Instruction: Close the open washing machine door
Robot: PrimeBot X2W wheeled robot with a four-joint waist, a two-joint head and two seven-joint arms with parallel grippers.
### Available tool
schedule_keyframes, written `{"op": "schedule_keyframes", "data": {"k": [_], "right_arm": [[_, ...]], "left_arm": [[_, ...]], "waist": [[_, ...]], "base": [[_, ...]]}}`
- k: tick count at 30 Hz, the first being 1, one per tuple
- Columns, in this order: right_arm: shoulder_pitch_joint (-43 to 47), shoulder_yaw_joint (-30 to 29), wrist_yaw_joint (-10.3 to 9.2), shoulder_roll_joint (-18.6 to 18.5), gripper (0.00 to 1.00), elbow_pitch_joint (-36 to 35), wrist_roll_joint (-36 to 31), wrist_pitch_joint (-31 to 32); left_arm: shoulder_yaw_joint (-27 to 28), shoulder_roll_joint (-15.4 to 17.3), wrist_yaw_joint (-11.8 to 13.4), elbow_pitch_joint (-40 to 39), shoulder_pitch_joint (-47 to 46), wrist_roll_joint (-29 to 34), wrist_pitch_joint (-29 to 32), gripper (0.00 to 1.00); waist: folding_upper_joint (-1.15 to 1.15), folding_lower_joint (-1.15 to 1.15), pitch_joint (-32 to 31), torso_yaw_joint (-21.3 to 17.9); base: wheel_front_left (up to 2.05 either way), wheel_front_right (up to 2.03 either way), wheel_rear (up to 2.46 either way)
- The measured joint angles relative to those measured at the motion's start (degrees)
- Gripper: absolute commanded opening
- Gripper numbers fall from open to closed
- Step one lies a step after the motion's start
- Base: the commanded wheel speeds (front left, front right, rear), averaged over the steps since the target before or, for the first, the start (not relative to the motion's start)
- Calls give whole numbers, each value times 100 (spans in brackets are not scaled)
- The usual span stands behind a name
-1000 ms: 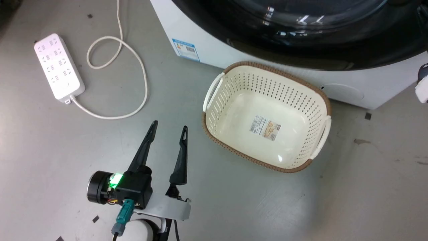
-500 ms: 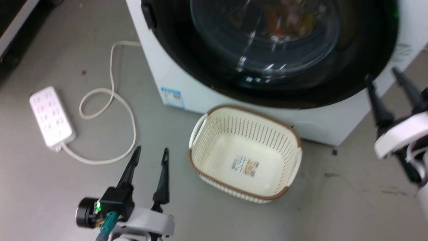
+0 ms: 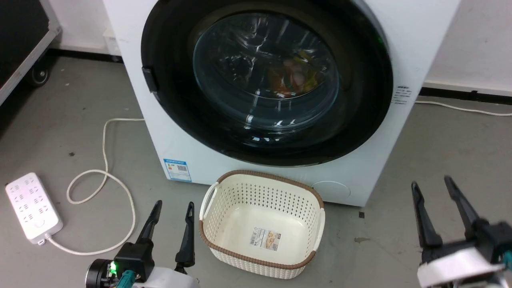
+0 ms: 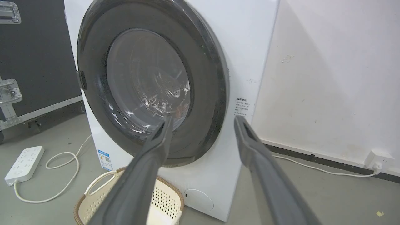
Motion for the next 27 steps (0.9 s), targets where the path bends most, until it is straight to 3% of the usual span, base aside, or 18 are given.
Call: {"op": "schedule_keyframes", "data": {"k": [5,16,17,27], "right_arm": [[688,-299,0,475,100,-719,-374,-1],[1076,-357,0,510,100,-580,63,-1],[1076,-349,0,509,0,-560,58,1],[1071,-327,0,508,0,-561,48,77]], "left_arm": [[23,-2,-48,13,15,73,0,100],[1,-2,-102,296,15,101,0,100],[-13,-3,-99,318,15,77,4,0],[5,-3,-97,289,14,85,78,0]], "waist": [[0,1,-60,-127],[0,2,-49,-272],[0,2,-43,-264],[0,2,-42,-265]], "base": [[0,0,0],[0,0,0],[0,0,0],[0,0,0]]}}
